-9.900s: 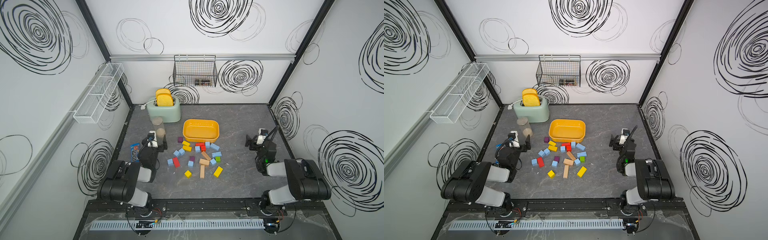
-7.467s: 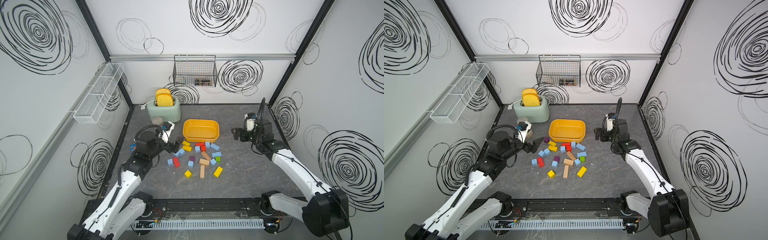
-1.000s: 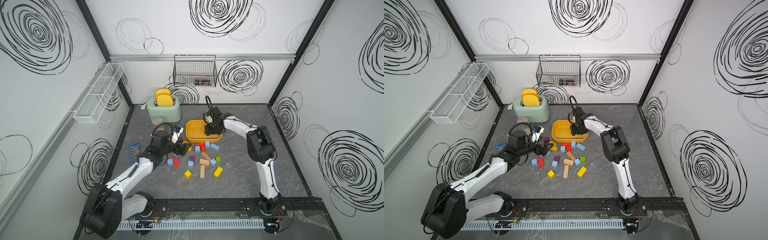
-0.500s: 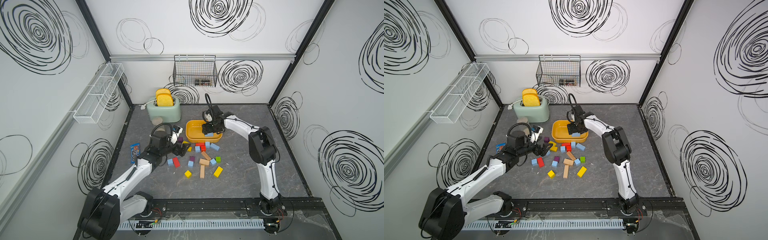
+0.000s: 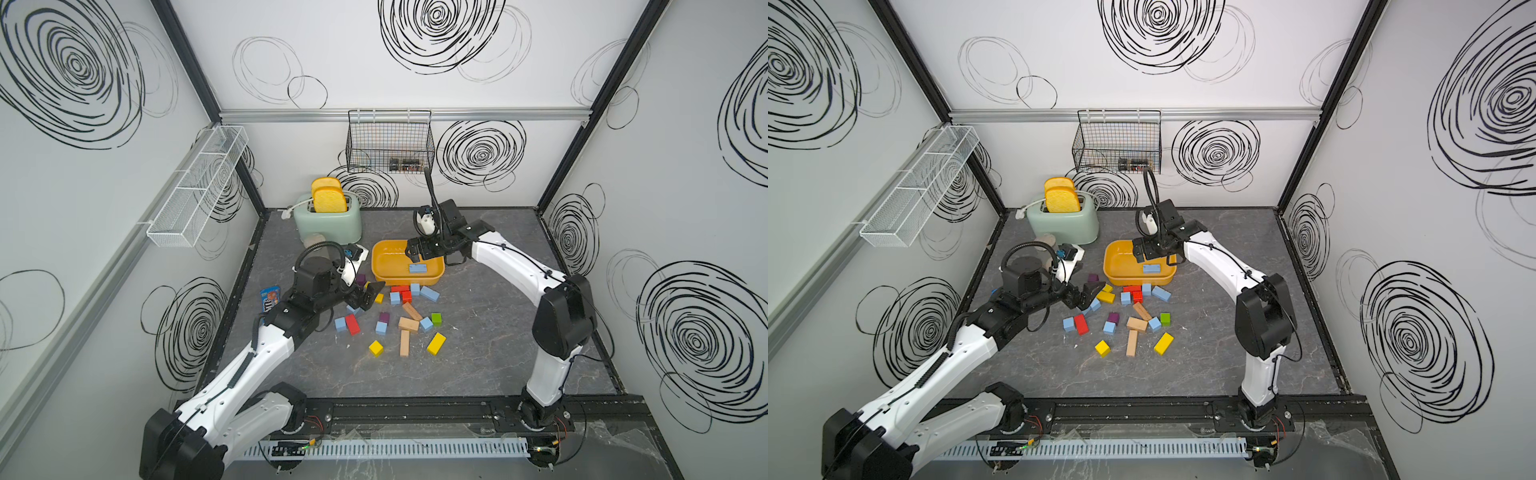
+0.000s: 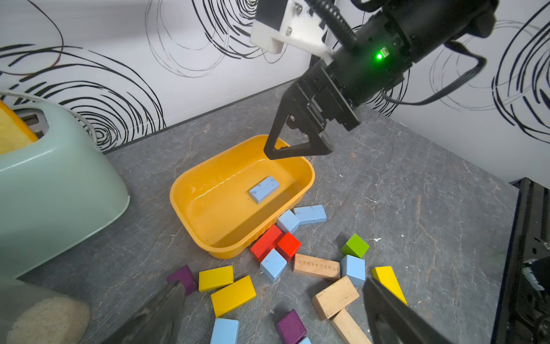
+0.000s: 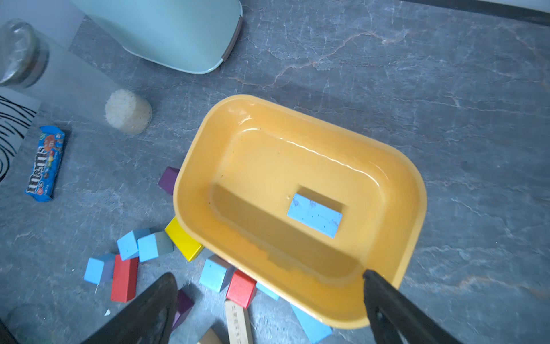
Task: Pick out the blue building blocks
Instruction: Place the building block in the storage box, then pick up the building block from the center of the board.
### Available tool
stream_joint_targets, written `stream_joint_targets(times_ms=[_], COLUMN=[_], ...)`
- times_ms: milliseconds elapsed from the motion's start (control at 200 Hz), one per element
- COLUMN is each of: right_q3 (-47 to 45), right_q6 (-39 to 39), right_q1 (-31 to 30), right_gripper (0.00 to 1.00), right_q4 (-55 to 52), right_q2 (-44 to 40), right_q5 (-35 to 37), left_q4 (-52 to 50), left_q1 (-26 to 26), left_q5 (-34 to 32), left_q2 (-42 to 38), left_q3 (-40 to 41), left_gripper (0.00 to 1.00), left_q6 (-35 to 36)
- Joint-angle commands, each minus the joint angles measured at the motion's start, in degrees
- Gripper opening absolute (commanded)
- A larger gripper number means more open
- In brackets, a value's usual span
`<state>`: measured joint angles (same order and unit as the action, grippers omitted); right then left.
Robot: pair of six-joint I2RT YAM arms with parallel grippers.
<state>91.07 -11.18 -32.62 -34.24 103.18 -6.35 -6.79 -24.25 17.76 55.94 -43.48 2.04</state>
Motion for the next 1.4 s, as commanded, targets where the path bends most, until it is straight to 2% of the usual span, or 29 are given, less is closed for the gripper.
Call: stream_joint_targets(times_ms=[0, 230, 425, 655, 896, 1141, 1396], right_q3=[-4.07, -14.79, -24.60, -32.79, -38.12, -41.16, -43.35], right_q6=[0.99, 0.94, 0.05, -2.31, -6.92, -10.04, -11.14], right_q1=[-0.88, -2.96, -4.24, -5.75, -9.62, -11.56, -12.03], right_gripper=[0.98, 0.99, 0.94, 0.85, 0.73, 0.63, 0.59], right_q4=[-2.41, -3.13, -3.19, -3.74, -1.94, 0.61, 4.38], right_q2=[-5.64, -16.42, -23.98, -28.57, -29.22, -26.08, -22.24], right_q5=[2.24, 2.22, 0.81, 0.17, -1.50, -3.68, -5.62], left_q4=[-2.56, -5.63, -6.97, -9.40, -6.89, -4.59, -0.69], left_q1=[-1.43, -4.54, -7.13, -9.95, -11.26, -11.26, -9.95], left_q5=[-1.83, -4.30, -5.48, -6.97, -7.30, -6.62, -5.33], left_q2=[-2.31, -6.56, -10.09, -13.33, -14.72, -14.46, -14.13], left_q3=[-1.22, 0.94, 4.01, 7.42, 10.14, 12.20, 13.67], left_gripper=[0.96, 0.96, 0.96, 0.96, 0.96, 0.96, 0.96], left_q6=[1.46, 0.86, -0.81, -2.25, -3.80, -3.46, -4.72])
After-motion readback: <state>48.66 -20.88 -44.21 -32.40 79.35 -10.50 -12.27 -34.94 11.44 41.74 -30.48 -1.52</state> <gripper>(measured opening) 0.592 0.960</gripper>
